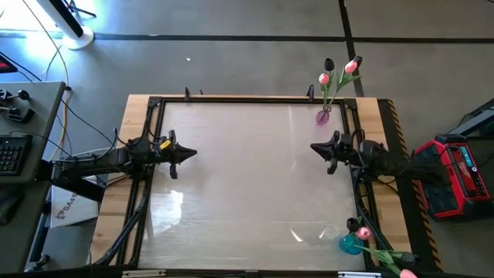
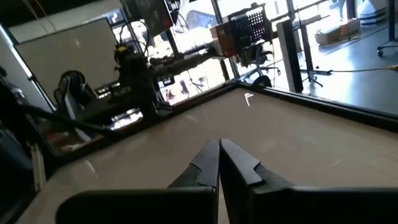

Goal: Sort flowers into vase by color
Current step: Return to Home Position

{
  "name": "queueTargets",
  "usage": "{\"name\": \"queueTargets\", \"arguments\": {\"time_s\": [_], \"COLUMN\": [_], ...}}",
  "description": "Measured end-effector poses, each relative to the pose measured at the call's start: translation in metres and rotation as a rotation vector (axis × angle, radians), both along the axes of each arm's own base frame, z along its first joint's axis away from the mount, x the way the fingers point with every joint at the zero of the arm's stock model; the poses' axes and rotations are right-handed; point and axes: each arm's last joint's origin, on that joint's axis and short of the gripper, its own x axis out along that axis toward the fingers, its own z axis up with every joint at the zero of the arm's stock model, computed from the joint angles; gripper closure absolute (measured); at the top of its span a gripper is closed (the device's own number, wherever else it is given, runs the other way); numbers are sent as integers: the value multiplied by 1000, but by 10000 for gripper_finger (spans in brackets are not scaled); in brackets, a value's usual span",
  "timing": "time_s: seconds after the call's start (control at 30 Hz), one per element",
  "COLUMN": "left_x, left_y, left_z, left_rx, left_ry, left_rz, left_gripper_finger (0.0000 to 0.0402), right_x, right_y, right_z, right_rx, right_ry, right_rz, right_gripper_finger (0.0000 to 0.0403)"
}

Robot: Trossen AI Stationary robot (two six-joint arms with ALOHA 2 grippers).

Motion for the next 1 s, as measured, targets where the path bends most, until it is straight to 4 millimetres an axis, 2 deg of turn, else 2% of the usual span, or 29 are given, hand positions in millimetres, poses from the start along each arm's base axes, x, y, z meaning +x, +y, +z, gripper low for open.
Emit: {"name": "queueTargets", "arguments": {"time_s": [0.13, 0.37, 0.7, 1.0], "left_x": [4, 9, 9, 2], "left_y": [-1, -2, -3, -6], "left_z": [-6, -14, -11, -2], "left_rx": [-25, -55, -24, -6], "left_ry": [-19, 65, 41, -63], "left_rz": [-15, 1, 44, -44], "left_gripper_finger": [401, 401, 401, 401], "right_x": [2, 2, 2, 2], "right_y": [0, 1, 1, 1], "right_z": [-2, -3, -3, -3], "right_rx": [-14, -99, -94, -77], "right_ry": [35, 65, 62, 57], "right_rz": [26, 43, 42, 64], "right_gripper_finger": [403, 403, 403, 403]}}
